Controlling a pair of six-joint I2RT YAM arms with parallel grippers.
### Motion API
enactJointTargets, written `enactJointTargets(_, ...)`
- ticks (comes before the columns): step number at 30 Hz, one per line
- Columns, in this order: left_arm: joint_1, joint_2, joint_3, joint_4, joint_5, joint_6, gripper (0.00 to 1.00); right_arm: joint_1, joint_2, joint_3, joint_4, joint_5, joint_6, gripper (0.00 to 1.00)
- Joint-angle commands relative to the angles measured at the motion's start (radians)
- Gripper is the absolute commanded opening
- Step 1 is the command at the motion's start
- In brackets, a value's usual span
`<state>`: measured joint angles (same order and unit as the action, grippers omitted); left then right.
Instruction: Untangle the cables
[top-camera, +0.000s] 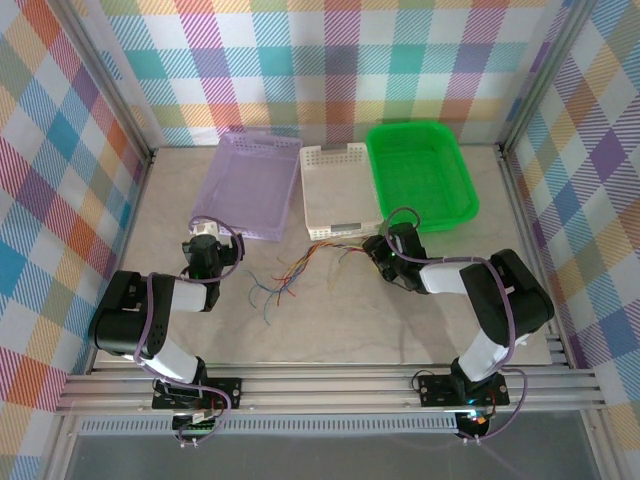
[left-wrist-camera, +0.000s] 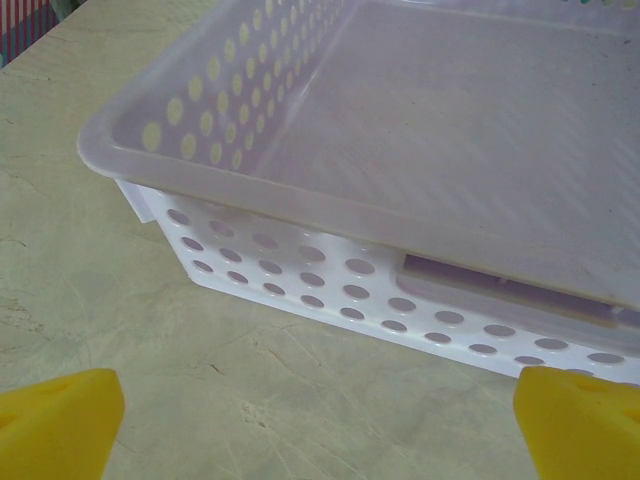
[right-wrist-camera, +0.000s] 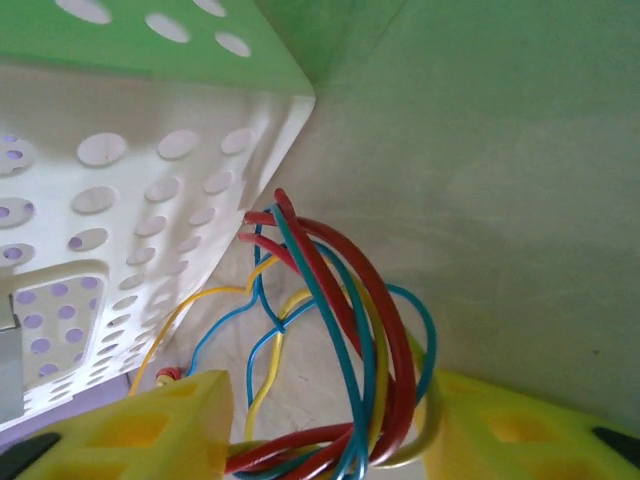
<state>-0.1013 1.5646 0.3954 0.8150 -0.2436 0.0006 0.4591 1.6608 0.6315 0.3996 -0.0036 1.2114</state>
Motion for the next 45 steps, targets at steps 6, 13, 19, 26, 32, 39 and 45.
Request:
enactJointTargets(6,0.012,-0.006,0.002,0.029,0.006,-0.002,1.0,-0.004,0.018,0.014,0.028,0.043,-0.041,0.32)
enactJointTargets(13,0.011,-0.072,0.048,-0.101,-0.005,-0.008,1.0,-0.003,0.004,0.026,0.05,0.041,-0.089,0.13)
enactJointTargets(19,0.011,-0.165,0.111,-0.343,-0.067,-0.08,1.0,-0.004,-0.015,0.021,0.06,0.014,-0.099,0.0)
enactJointTargets(26,0.005,-0.38,0.12,-0.583,-0.079,-0.218,1.0,-0.003,-0.121,-0.031,0.041,0.004,-0.113,0.0)
enactJointTargets(32,0.005,-0.568,0.217,-0.941,-0.139,-0.449,1.0,0.006,-0.238,-0.043,-0.014,-0.022,-0.157,0.0)
enactJointTargets(39,0.011,-0.836,0.284,-1.409,-0.166,-0.796,1.0,0.021,-0.405,-0.07,-0.078,-0.051,-0.244,0.0)
enactJointTargets(45,0.013,-0.974,0.263,-1.378,0.104,-0.714,0.97,0.024,-0.515,-0.063,-0.067,-0.185,-0.305,0.0)
